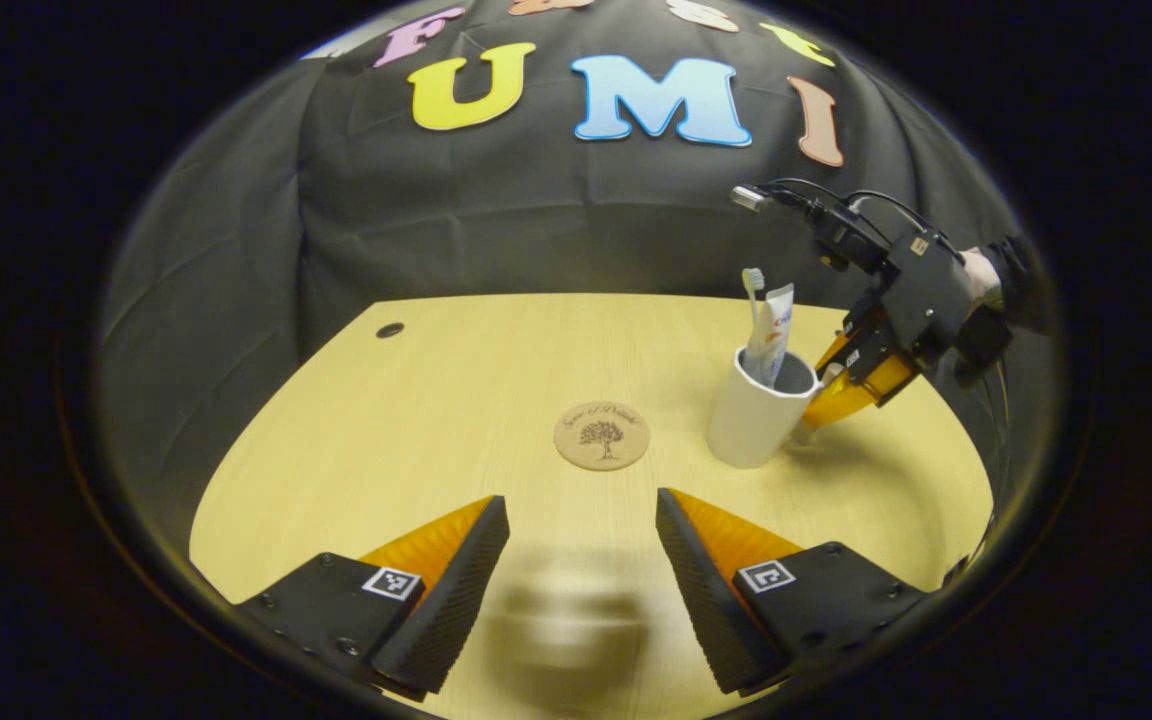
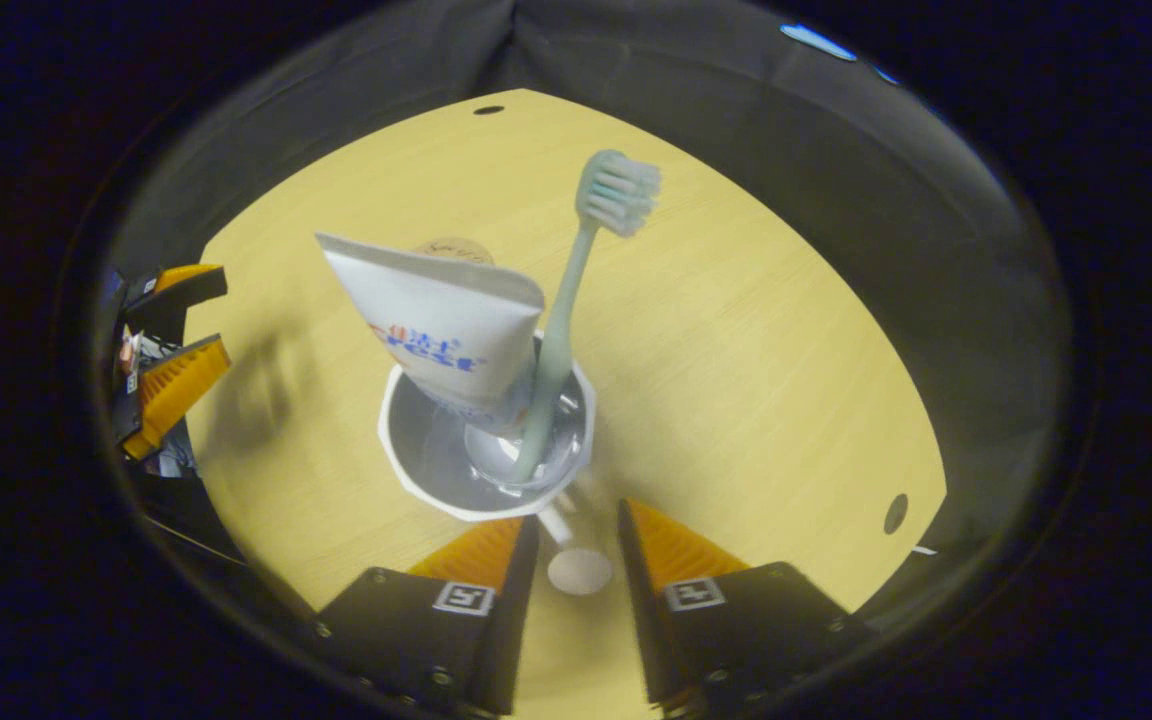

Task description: Put the toothbrush and toothpaste on the desktop into the cup, then pick up the cup and place it on the coaster on the desktop.

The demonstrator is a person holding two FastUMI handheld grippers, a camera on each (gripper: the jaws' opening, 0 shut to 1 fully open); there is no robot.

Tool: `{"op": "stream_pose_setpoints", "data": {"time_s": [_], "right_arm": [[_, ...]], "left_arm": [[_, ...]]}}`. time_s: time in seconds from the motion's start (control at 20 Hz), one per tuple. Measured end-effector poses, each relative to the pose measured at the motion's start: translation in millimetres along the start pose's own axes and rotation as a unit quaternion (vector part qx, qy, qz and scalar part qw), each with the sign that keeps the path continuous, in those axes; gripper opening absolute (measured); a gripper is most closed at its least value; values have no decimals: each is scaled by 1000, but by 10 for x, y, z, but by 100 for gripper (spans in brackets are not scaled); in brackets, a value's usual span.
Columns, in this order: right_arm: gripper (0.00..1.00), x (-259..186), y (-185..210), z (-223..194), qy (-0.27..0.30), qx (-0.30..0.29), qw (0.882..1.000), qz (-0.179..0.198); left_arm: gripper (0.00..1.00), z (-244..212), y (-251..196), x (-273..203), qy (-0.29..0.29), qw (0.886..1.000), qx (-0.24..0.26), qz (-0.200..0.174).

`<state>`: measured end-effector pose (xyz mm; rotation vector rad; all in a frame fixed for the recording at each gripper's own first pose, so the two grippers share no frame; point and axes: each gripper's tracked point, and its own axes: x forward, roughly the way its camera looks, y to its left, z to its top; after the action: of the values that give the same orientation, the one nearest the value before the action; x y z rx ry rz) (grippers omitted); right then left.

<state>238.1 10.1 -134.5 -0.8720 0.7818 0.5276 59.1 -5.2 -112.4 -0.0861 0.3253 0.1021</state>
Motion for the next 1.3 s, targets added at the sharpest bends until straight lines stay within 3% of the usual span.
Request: {"op": "stream_pose_setpoints", "data": {"time_s": [0.05,0.15,0.2,0.3,0.6,0.85,1.3], "right_arm": [[38,34,10,-14,5,2,1000,3],[36,74,45,-35,15,2,1000,11],[24,-147,34,48,10,4,1000,13],[26,101,77,-71,16,15,999,23],[15,-51,110,-7,0,31,999,15],[14,-22,248,42,-14,73,997,22],[14,-28,520,536,-40,86,995,33]], "left_arm": [[99,-48,49,17,2,1000,-1,3],[99,-111,113,-9,7,1000,-4,10],[99,-137,147,-31,9,1000,-6,14],[99,-192,205,-66,13,1000,-13,22],[99,-148,357,-41,12,999,-31,38],[99,-151,384,-70,12,999,-32,38],[99,-204,529,-185,11,998,-36,48]]}}
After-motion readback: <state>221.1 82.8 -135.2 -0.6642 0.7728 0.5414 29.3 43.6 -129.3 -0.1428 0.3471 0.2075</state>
